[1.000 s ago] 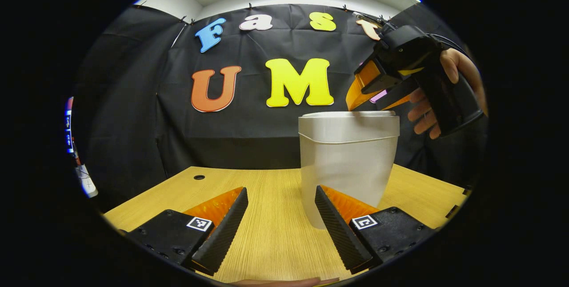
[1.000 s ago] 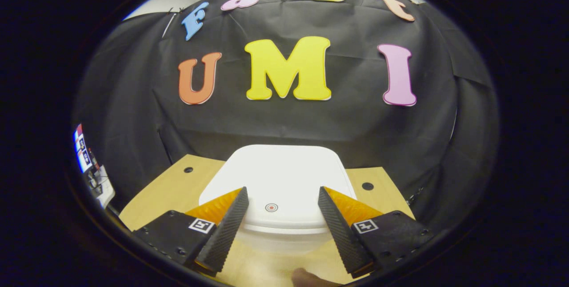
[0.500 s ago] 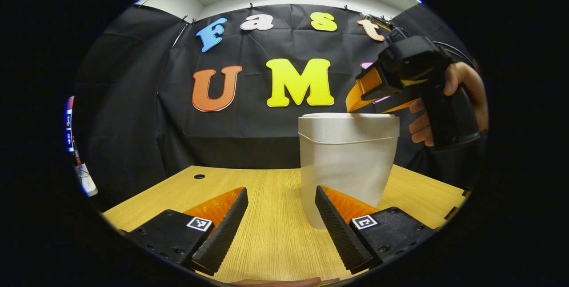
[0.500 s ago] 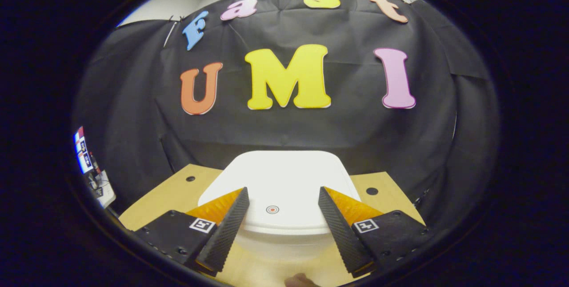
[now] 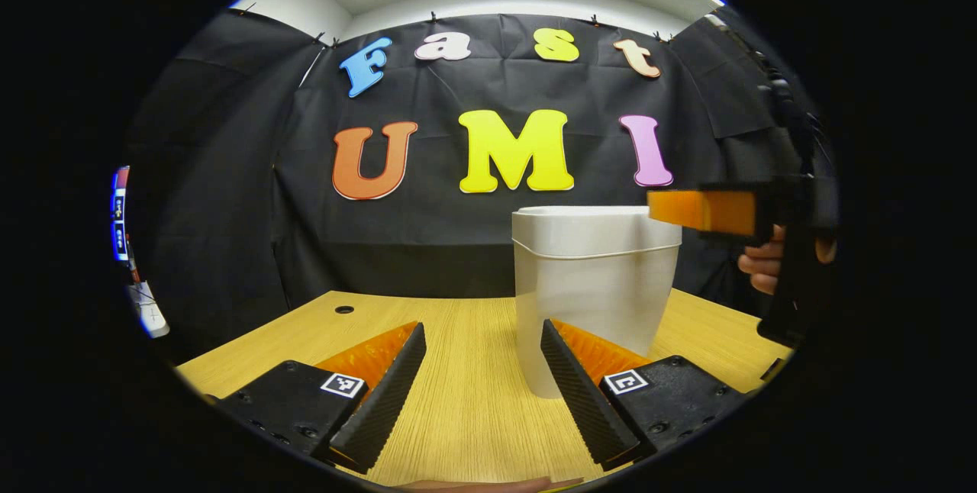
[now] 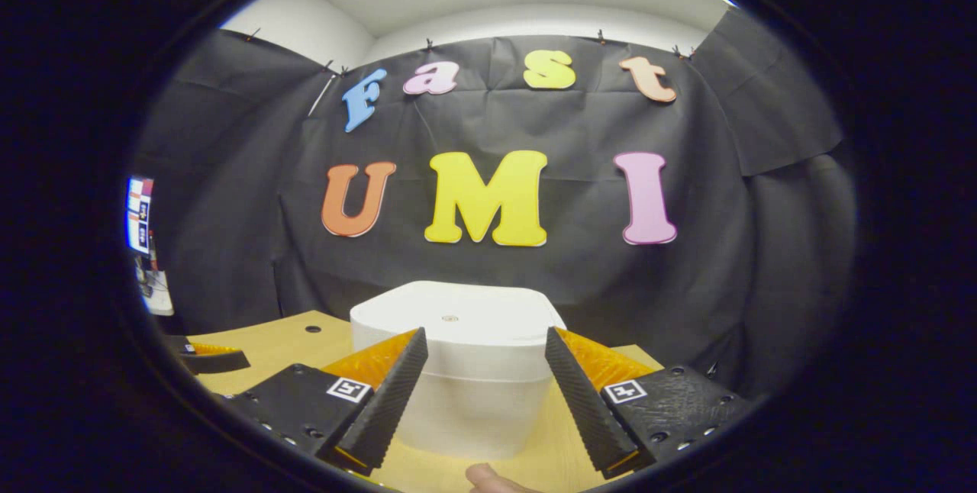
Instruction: Press the lid of the desktop garbage bin to open it, pick up the crumpled paper on the desktop and throw it into the bin, then pick up the pop can on the desktop and drop it into the bin, and finally close the garbage bin lid.
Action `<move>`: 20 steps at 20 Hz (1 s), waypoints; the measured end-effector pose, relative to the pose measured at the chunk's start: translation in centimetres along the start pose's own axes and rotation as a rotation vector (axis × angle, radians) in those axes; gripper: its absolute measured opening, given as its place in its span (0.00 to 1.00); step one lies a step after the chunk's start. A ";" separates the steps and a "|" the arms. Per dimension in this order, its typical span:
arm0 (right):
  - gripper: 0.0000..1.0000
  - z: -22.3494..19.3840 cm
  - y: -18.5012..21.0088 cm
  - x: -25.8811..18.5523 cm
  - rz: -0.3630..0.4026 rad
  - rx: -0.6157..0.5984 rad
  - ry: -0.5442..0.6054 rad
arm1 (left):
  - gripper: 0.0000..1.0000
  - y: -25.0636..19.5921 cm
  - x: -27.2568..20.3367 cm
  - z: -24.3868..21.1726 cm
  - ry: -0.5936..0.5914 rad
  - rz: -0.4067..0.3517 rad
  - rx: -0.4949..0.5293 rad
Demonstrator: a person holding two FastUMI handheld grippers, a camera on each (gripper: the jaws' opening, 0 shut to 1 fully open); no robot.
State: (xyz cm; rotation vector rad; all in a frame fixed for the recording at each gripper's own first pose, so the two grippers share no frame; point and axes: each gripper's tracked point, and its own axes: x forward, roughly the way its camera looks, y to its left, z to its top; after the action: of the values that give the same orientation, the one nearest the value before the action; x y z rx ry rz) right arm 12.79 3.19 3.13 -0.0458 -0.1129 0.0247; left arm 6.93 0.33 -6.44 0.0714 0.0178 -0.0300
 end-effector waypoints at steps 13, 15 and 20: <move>0.94 -4.1 -7.6 -13.6 -0.046 -0.006 -0.027 | 0.98 -2.0 -1.5 1.0 -0.015 -0.023 0.012; 0.94 -4.8 -8.0 -13.6 -0.054 -0.011 -0.005 | 0.98 -2.4 -1.8 1.5 -0.028 -0.030 0.020; 0.95 -5.1 -8.5 -13.3 -0.070 0.011 0.008 | 0.98 -2.6 -2.0 1.5 -0.038 -0.034 0.028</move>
State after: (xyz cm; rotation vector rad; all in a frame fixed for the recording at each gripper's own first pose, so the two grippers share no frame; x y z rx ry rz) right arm 0.31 -5.87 -3.04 -0.0310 -0.1063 -0.0443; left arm 4.89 -2.33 -5.05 0.0988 -0.0196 -0.0660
